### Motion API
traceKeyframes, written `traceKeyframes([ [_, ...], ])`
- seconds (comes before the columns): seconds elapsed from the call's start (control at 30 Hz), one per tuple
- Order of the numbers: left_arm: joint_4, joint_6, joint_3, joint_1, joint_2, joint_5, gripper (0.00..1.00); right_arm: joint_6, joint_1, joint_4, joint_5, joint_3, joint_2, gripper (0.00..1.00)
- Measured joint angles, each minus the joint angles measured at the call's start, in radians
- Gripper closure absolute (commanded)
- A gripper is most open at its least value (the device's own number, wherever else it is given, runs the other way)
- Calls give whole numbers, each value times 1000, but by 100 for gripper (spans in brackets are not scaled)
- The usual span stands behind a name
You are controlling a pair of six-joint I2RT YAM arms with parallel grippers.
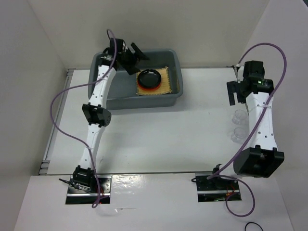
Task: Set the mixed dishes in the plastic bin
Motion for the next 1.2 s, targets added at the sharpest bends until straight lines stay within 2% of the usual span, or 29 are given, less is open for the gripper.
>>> traceKeyframes([
  [0.1,-29,58,0,2,-130,-23,0,-26,-76,79,-51,-109,-13,2],
  [0.33,-154,193,16,10,-414,-60,0,-65,-68,281,-118,-321,85,2],
  [0.57,-308,275,15,27,-556,-64,0,-54,-103,410,-125,-351,283,2],
  [0.87,-370,323,-189,40,-710,-76,0,-54,-111,506,-117,-351,383,2],
  [0.97,-377,333,-258,40,-749,-88,0,-55,-112,523,-117,-351,425,9],
  [1.07,-383,349,-321,47,-784,-94,0,-63,-115,538,-118,-352,468,23],
  [1.1,-386,352,-335,50,-792,-91,0,-64,-117,542,-118,-352,481,30],
  [1.13,-388,356,-341,58,-797,-84,0,-66,-120,546,-117,-351,489,46],
  [1.2,-389,371,-346,75,-802,-68,0,-73,-125,547,-114,-348,498,63],
])
